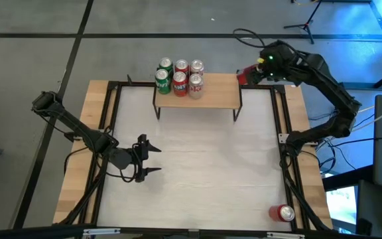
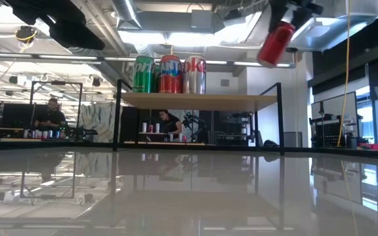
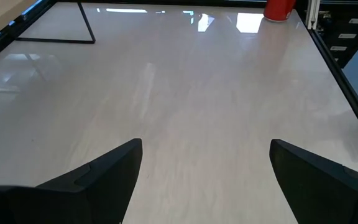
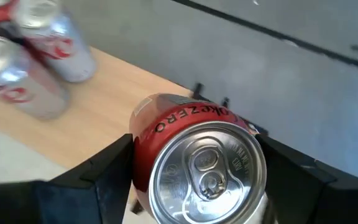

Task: Place canned beverage on shelf
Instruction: Put the top red soda can on the shelf

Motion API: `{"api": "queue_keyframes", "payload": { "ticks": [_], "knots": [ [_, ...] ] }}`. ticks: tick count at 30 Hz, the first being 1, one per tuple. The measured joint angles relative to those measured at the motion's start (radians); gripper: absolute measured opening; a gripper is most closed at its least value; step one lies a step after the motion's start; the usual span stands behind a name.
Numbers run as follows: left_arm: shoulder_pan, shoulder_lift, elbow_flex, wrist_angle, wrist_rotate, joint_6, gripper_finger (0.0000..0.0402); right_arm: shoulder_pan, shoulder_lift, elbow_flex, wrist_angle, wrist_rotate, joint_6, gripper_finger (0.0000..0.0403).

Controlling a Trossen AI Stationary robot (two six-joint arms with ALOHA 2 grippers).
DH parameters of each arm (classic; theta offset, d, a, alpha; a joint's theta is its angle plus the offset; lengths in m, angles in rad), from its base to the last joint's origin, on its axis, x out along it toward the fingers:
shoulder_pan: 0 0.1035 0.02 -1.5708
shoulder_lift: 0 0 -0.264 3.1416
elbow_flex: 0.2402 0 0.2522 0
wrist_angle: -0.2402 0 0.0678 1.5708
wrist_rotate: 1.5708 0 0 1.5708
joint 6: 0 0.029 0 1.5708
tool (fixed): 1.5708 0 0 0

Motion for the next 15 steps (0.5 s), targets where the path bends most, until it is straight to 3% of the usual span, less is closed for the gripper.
{"api": "queue_keyframes", "payload": {
  "ticks": [15],
  "knots": [
    [0.000,0.000,0.000,0.002,-0.023,0.002,0.0343,0.050,0.200,0.000,0.238,-0.149,-0.141,0.0285]
  ]
}}
